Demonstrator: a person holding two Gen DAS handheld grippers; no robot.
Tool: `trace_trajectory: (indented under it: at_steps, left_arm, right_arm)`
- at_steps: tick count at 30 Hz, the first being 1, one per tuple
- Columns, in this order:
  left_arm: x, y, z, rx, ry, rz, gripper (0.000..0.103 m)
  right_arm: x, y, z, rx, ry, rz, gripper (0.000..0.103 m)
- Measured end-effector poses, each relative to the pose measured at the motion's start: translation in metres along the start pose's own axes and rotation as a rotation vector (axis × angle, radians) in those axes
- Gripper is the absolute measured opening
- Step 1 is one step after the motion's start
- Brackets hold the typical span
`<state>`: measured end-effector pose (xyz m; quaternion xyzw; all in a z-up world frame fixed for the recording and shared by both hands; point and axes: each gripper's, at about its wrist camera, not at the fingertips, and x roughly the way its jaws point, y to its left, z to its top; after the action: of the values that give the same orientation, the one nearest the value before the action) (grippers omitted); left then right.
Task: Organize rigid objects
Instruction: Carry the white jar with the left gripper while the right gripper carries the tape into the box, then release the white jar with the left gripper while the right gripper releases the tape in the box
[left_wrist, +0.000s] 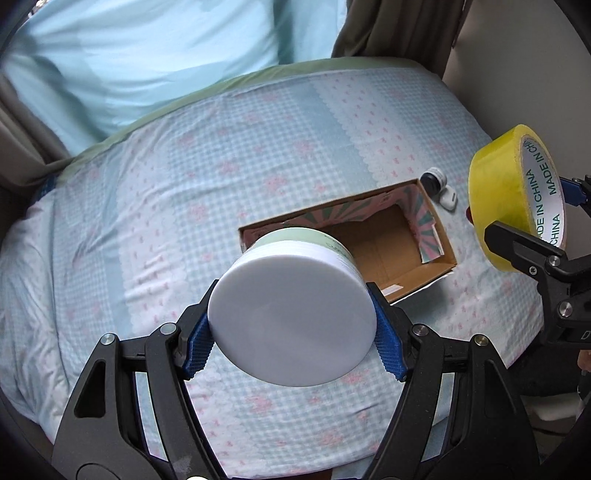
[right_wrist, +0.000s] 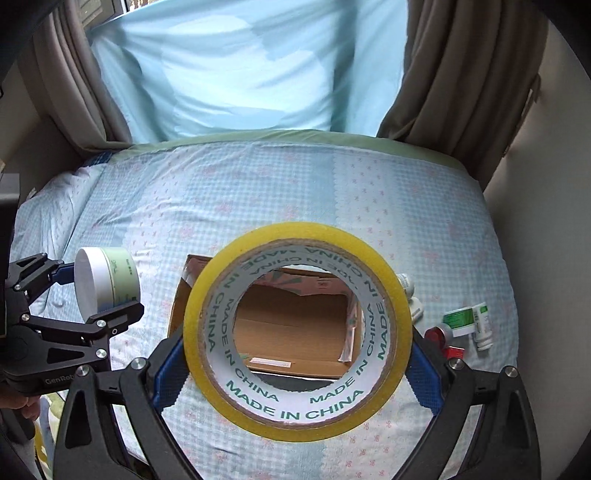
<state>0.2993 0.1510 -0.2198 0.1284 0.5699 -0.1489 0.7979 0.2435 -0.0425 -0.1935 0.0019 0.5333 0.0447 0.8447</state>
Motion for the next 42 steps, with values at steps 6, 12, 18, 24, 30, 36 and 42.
trace_trajectory:
  at_steps: [6, 12, 18, 24, 30, 36, 42]
  left_arm:
    - [0.06, 0.004, -0.002, 0.016, 0.083, 0.0, 0.07]
    - [0.124, -0.004, 0.004, 0.04, 0.169, -0.006, 0.07]
    - [0.185, -0.006, 0.013, 0.06, 0.223, -0.02, 0.07]
    - [0.232, -0.013, 0.016, 0.082, 0.273, -0.026, 0.07]
    - [0.264, -0.024, 0.01, 0.112, 0.319, -0.02, 0.07]
    - [0.27, -0.036, 0.015, 0.158, 0.31, 0.009, 0.07]
    - [0.27, -0.044, 0.024, 0.172, 0.307, 0.017, 0.07]
  right_arm:
    - [0.066, 0.017, 0.0, -0.072, 0.091, 0.004, 0.097]
    - [0.131, 0.01, -0.004, -0.09, 0.177, 0.004, 0.097]
    - [0.185, -0.004, -0.008, -0.109, 0.228, -0.002, 0.097]
    - [0.231, -0.016, -0.017, -0.11, 0.282, 0.016, 0.097]
    - [0.261, -0.013, -0.039, -0.177, 0.341, 0.048, 0.097]
    - [0.274, 0.0, -0.051, -0.289, 0.362, 0.042, 0.097]
    - [0.273, -0.003, -0.048, -0.273, 0.363, 0.056, 0.097]
